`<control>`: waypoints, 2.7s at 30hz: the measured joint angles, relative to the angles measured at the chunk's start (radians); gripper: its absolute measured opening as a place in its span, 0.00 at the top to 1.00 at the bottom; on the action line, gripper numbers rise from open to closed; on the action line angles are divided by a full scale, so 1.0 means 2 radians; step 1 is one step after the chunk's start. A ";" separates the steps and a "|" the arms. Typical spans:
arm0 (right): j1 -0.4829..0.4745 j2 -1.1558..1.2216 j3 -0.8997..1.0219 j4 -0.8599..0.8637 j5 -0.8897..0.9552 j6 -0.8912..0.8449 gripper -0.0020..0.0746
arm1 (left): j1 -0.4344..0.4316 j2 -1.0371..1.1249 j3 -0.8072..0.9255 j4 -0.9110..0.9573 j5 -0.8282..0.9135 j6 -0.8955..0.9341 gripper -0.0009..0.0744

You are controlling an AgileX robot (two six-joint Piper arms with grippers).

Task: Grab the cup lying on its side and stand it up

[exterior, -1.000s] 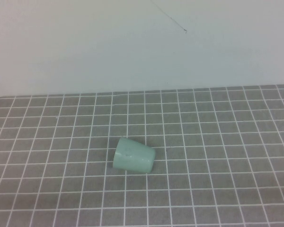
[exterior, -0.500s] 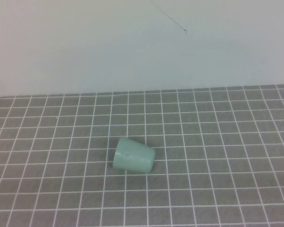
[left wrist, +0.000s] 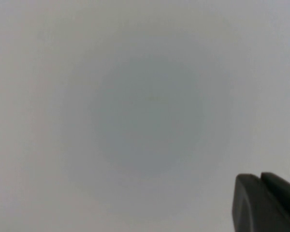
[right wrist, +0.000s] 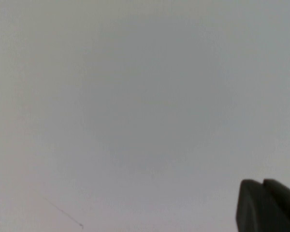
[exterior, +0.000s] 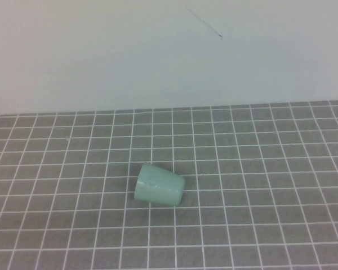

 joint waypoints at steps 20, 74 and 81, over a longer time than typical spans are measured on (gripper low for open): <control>0.000 0.094 -0.118 -0.014 0.406 -0.101 0.98 | -0.001 0.175 -0.115 -0.190 0.277 0.083 0.99; 0.015 0.121 -0.117 0.156 0.409 -0.192 0.98 | -0.131 0.843 -0.524 -0.424 0.423 0.443 0.39; 0.015 0.121 -0.117 0.156 0.414 -0.192 0.98 | -0.131 0.885 -0.540 -0.418 0.412 0.445 0.39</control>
